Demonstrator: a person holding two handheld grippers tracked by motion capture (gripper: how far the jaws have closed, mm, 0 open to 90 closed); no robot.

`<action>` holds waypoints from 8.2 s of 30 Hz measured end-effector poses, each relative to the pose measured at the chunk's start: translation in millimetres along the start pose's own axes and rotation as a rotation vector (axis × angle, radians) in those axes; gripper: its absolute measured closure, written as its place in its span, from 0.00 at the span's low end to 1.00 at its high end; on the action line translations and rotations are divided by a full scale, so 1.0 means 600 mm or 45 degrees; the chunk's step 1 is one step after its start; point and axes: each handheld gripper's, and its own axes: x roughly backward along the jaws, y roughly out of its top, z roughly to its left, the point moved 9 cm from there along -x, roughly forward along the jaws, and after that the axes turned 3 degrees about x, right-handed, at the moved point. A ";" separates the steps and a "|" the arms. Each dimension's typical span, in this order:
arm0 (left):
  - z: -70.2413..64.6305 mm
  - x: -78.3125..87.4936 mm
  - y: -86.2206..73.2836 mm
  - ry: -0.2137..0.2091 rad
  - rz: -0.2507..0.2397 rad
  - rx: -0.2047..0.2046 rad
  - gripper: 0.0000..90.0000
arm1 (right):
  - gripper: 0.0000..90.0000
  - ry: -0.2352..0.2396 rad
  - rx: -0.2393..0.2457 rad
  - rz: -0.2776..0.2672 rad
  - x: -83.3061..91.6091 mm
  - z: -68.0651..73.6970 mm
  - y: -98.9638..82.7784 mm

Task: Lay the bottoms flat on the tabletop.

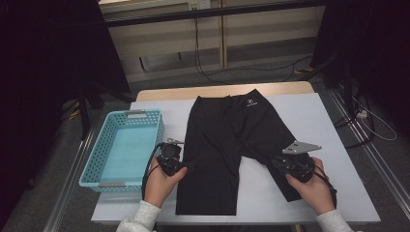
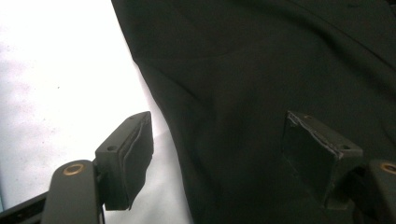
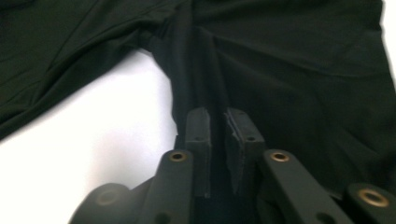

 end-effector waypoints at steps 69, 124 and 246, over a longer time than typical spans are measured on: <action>-0.003 0.005 0.001 -0.007 -0.026 -0.044 0.22 | 0.61 -0.116 -0.138 0.002 0.017 -0.076 -0.028; -0.005 0.002 0.003 -0.023 -0.020 -0.045 0.22 | 1.00 -0.065 -0.382 0.120 0.082 -0.117 -0.128; -0.016 0.010 0.004 -0.053 -0.027 -0.067 0.17 | 0.29 0.189 -0.007 -0.061 -0.001 0.082 0.001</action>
